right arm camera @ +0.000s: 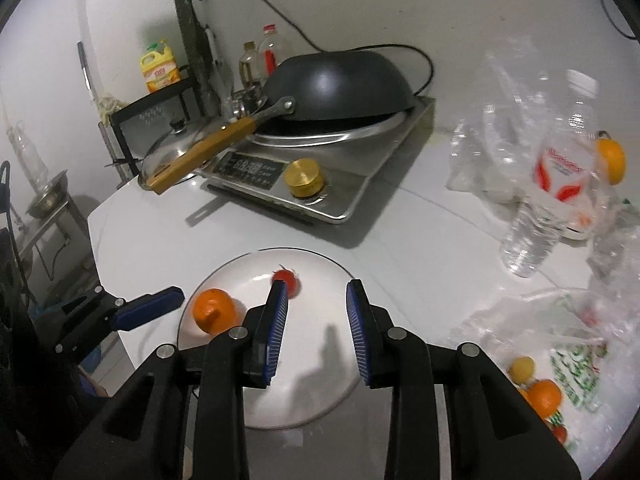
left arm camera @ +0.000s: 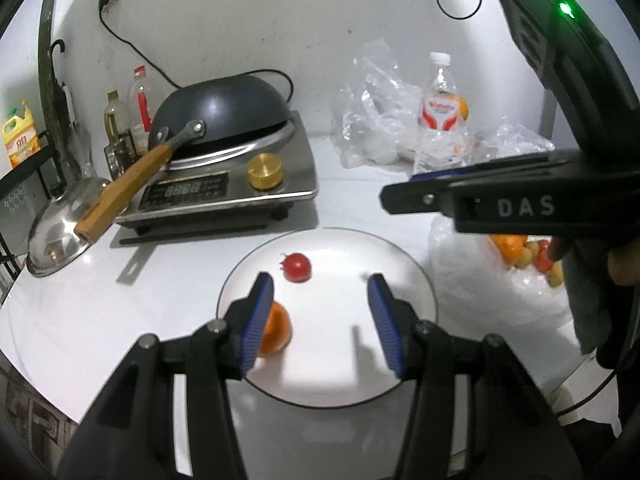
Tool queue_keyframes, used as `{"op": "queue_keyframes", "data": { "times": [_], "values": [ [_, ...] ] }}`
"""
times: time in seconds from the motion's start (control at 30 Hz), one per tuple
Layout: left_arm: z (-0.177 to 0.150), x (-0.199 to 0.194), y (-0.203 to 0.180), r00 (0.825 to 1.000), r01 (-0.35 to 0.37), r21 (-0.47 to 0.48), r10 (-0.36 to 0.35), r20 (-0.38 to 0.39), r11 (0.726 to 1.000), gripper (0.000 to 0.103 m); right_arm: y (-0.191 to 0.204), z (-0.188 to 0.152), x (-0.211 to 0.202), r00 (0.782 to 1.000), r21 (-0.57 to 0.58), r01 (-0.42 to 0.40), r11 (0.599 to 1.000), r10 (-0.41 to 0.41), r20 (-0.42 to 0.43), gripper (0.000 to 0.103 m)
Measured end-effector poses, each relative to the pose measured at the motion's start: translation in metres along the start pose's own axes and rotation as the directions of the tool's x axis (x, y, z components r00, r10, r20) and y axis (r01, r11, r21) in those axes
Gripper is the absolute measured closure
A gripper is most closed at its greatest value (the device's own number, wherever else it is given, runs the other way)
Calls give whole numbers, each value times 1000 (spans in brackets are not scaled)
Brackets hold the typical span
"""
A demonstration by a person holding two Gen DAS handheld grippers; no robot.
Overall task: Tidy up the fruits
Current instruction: 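Move both open tools back to the fruit on the bag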
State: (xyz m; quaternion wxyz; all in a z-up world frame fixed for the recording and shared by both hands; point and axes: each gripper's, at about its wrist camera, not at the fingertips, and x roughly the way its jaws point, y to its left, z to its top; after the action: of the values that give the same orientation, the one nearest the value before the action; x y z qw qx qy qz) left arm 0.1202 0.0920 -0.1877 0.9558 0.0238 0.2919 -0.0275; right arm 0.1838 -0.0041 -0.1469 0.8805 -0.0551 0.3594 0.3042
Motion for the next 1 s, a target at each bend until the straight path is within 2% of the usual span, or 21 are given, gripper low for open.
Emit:
{"op": "queue_keyframes", "data": {
  "times": [0.63, 1.0],
  "values": [
    [18, -22, -75, 999, 42, 8, -42, 30, 999, 52, -66, -54, -95, 990, 66, 123, 990, -126, 54, 71],
    [17, -12, -128, 996, 89, 45, -88, -4, 995, 52, -112, -106, -117, 976, 113, 217, 970, -219, 13, 71]
  ]
}}
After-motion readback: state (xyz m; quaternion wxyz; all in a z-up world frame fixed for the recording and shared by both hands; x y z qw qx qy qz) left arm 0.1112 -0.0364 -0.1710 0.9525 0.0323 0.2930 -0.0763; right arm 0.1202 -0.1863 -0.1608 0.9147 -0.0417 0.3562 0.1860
